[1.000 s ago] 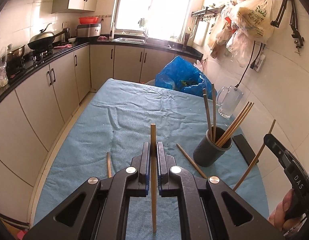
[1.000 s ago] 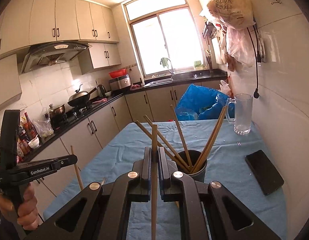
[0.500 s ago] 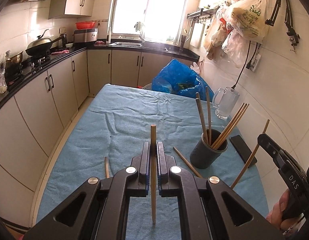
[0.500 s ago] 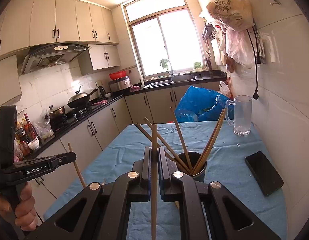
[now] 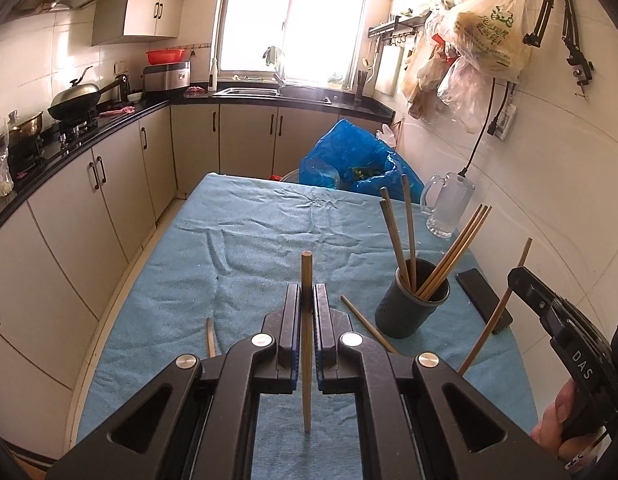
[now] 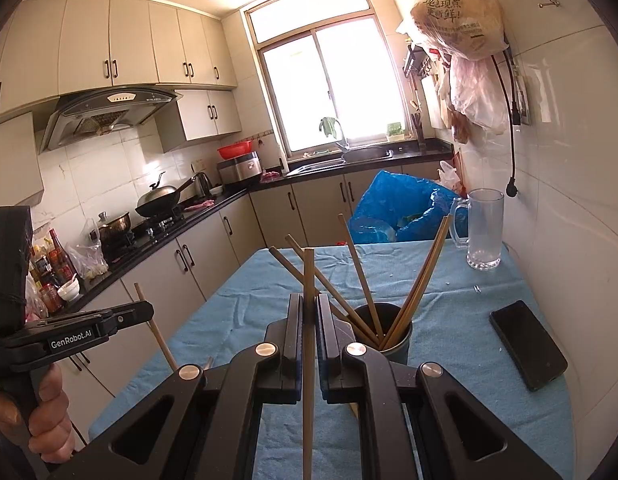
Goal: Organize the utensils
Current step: 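Lift both held chopsticks upright and carry them over the black cup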
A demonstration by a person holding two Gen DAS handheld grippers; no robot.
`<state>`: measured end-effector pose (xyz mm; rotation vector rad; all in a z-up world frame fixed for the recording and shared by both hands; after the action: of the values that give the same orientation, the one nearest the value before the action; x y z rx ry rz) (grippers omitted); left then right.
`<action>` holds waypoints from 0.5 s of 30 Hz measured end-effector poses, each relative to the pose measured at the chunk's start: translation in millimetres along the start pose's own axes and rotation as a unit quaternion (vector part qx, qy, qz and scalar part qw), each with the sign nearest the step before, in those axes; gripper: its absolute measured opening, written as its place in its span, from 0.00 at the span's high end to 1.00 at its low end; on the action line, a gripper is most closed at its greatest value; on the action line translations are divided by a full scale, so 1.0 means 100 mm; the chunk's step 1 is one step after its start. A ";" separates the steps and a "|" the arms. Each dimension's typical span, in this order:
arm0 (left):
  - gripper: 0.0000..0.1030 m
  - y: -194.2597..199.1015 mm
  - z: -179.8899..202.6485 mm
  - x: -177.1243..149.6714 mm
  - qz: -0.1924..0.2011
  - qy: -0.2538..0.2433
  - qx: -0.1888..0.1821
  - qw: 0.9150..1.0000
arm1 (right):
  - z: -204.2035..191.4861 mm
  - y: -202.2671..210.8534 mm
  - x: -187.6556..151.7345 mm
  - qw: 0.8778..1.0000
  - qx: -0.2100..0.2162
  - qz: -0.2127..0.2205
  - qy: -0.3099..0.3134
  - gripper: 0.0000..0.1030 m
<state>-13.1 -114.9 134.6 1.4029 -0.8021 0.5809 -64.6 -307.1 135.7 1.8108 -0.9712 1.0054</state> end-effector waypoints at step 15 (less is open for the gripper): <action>0.95 0.09 0.09 0.05 0.009 -0.014 0.001 1.000 | 0.05 0.16 0.05 1.000 -0.004 0.019 -0.006 0.94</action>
<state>-18.7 -123.4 144.2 1.4094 -0.8375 0.5755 -75.5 -318.6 143.4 1.7999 -1.0184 1.0150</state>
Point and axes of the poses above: each gripper's, at about its wrist camera, not at the fingertips, and y roughly against the way its jaws point, z to its right, x to its top, the point moved 10 cm from there along -y, roughly the way its jaws point, and after that the axes turned 14 degrees about x, right-handed, at the moved point
